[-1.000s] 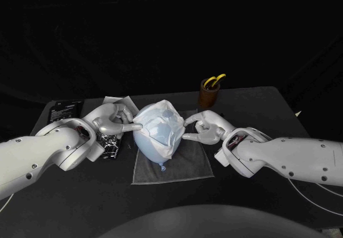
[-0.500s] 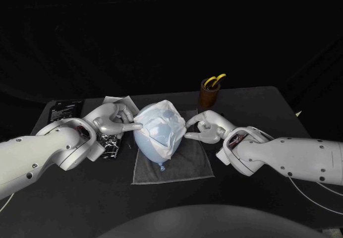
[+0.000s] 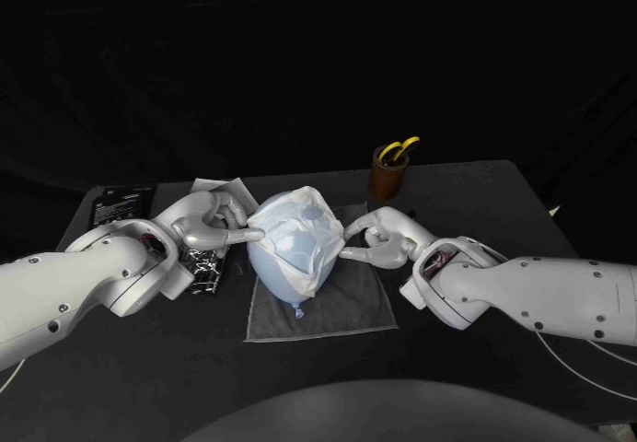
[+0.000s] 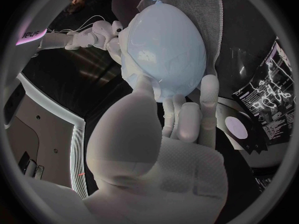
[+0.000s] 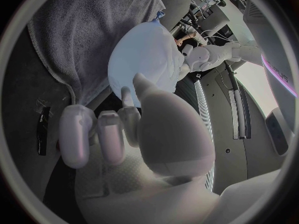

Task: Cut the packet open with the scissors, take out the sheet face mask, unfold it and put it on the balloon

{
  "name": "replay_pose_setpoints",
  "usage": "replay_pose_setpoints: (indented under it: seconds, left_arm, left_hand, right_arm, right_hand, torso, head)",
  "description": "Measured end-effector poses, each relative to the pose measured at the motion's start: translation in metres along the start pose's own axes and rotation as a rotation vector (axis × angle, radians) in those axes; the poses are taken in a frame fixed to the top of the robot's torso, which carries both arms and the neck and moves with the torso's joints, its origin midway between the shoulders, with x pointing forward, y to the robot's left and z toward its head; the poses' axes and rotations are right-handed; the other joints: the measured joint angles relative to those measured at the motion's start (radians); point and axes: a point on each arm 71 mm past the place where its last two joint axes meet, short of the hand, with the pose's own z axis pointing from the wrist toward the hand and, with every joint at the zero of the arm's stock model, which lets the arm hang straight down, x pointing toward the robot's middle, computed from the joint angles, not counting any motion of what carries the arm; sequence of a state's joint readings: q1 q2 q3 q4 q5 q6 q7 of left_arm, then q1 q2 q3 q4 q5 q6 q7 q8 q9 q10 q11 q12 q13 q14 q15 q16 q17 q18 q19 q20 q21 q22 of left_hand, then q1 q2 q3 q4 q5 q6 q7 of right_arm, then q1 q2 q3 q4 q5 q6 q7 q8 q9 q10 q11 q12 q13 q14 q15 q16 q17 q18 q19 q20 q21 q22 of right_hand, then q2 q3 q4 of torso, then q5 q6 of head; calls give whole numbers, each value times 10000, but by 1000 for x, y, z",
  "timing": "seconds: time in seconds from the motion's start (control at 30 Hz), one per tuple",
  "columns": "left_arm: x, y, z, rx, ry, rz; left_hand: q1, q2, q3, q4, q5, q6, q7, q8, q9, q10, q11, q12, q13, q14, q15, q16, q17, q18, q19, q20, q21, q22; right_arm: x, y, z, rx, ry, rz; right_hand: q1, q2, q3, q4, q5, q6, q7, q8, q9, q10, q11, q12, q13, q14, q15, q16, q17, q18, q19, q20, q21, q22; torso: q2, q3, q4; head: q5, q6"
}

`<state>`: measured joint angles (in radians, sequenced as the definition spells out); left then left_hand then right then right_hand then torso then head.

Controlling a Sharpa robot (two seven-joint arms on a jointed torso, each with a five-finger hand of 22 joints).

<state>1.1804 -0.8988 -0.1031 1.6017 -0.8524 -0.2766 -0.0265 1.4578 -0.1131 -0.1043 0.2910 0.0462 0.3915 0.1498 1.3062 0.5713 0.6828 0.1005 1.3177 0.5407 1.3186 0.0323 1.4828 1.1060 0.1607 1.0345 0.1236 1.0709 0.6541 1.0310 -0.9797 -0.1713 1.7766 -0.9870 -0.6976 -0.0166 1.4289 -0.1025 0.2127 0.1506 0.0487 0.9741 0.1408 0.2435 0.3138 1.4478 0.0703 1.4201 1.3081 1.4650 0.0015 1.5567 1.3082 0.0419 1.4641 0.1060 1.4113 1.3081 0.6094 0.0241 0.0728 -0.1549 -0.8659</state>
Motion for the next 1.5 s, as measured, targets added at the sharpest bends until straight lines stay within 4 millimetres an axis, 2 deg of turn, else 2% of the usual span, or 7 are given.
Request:
replay_pose_setpoints:
  seconds: [0.2,0.57,0.7,0.87,0.93,1.07,1.5]
  left_arm:
    - [0,0,0,-11,-7,1]
    - [-1,1,0,-23,-12,2]
    - [0,1,0,-24,-10,1]
    - [0,0,0,-25,-9,1]
    - [0,1,0,-27,-9,1]
    - [0,1,0,-30,-9,0]
    - [0,0,0,-31,-3,0]
  left_hand:
    - [0,0,0,0,0,0,0,0,0,0,0,0,-1,0,0,-9,-1,0,0,0,0,-1]
    - [0,0,28,29,0,0,0,0,-13,0,0,32,-2,0,0,-9,-3,0,0,0,-1,-3]
    - [0,0,28,28,0,0,0,30,-15,0,0,41,-3,0,0,-9,-4,1,0,0,-1,9]
    - [0,0,28,28,0,0,0,52,-15,0,0,41,-3,0,0,-10,-6,-1,0,0,-1,10]
    - [0,0,28,28,0,0,0,52,-15,0,0,40,-2,0,0,-10,-7,0,0,0,-1,10]
    - [0,-1,28,28,0,0,0,52,-15,0,0,40,-2,0,0,-10,-8,0,0,0,-1,9]
    - [-1,-1,27,28,0,0,0,52,-15,0,0,39,-3,0,0,-12,-9,0,0,0,-1,7]
  right_arm:
    - [1,1,-2,-36,84,77]
    - [5,4,-3,-41,182,352]
    - [6,5,-3,-50,139,419]
    - [5,5,-3,-98,-93,514]
    - [4,6,-3,-112,-201,565]
    - [3,6,-3,-152,-439,695]
    - [-10,0,-10,-73,-1081,875]
  right_hand:
    - [22,22,0,0,0,72,-71,116,26,55,-56,31,0,30,-40,2,0,-2,4,-5,48,0]
    - [361,361,118,-119,0,190,-120,195,43,47,-135,119,18,15,-89,68,-2,-45,22,-97,116,-3]
    - [744,743,586,-414,0,626,-339,575,205,54,-239,442,63,-30,-225,100,-9,-50,20,-217,392,-8]
    - [688,968,1456,-772,-11,690,-458,1133,510,9,-310,972,-14,-52,-382,106,-9,-54,4,-398,693,-7]
    - [494,918,1749,-859,-28,646,-477,1355,645,39,-343,1047,-85,-35,-403,106,-8,-54,23,-418,696,-6]
    - [77,742,2071,-913,-29,575,-547,1688,725,189,-563,1170,-54,-2,-539,106,-7,-55,6,-464,697,-5]
    - [-172,643,2257,-1002,-30,507,-584,1937,726,190,-635,1193,6,-3,-543,96,0,-55,2,-470,737,1]
  torso:
    - [-4,2,-2]
    - [-1,3,-5]
    - [0,3,1]
    - [0,-3,12]
    - [0,-4,13]
    - [0,-3,12]
    - [-2,3,0]
  head:
    - [3,-3]
    - [-13,-16]
    - [-19,-18]
    - [-25,-31]
    - [-21,-39]
    - [-13,-56]
    - [-38,-67]
